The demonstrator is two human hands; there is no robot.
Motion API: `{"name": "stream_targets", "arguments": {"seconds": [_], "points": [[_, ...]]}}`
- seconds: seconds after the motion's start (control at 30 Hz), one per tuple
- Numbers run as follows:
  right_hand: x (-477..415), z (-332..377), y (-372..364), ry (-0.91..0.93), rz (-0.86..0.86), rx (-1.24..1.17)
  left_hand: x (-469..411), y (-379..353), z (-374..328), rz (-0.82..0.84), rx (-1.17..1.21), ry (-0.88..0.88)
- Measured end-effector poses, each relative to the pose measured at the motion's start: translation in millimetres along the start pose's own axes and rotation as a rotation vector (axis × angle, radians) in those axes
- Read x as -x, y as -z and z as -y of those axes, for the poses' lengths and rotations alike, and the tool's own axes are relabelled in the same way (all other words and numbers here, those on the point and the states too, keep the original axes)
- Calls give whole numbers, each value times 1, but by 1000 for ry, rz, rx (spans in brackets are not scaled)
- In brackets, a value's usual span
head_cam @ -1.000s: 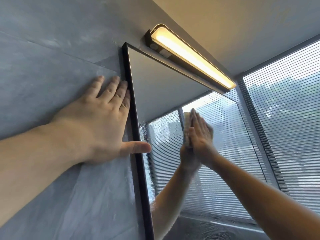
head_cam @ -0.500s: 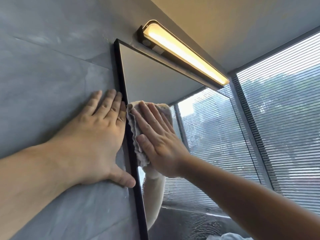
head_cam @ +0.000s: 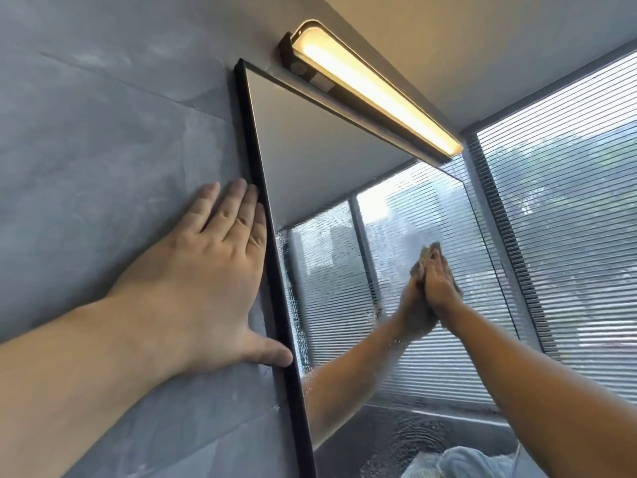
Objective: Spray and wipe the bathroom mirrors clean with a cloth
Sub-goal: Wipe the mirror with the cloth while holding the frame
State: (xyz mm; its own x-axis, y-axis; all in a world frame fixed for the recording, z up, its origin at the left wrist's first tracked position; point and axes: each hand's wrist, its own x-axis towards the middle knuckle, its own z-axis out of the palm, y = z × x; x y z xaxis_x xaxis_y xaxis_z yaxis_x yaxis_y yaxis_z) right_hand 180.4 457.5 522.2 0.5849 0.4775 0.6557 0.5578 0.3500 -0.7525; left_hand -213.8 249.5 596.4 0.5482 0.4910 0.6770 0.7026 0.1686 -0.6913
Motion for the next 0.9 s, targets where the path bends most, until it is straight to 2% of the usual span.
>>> {"name": "stream_targets", "arguments": {"seconds": [0.1,0.17,0.23,0.3,0.4,0.53,0.63,0.77,0.9], "points": [[3,-13,-1,-124,-11,35,0,2,1,11,-24,-20],[13,3,-4,-74,-17,33,0,3,1,19,-13,-28],[35,30,-7,105,-56,18,1,2,0,3,14,-33],[69,60,-13,374,-95,26,1,3,0,-15,21,-29],[131,110,-12,719,27,145,3,7,-1,-37,9,-2],[192,156,-6,981,139,259,4,4,0,-110,92,14],[199,162,-3,992,172,267,5,-1,-1,-87,78,-16],[190,156,-5,1036,123,251,10,-1,-6,-76,86,-16],[149,141,-11,869,111,171,17,-2,-12,-32,48,-23]]}}
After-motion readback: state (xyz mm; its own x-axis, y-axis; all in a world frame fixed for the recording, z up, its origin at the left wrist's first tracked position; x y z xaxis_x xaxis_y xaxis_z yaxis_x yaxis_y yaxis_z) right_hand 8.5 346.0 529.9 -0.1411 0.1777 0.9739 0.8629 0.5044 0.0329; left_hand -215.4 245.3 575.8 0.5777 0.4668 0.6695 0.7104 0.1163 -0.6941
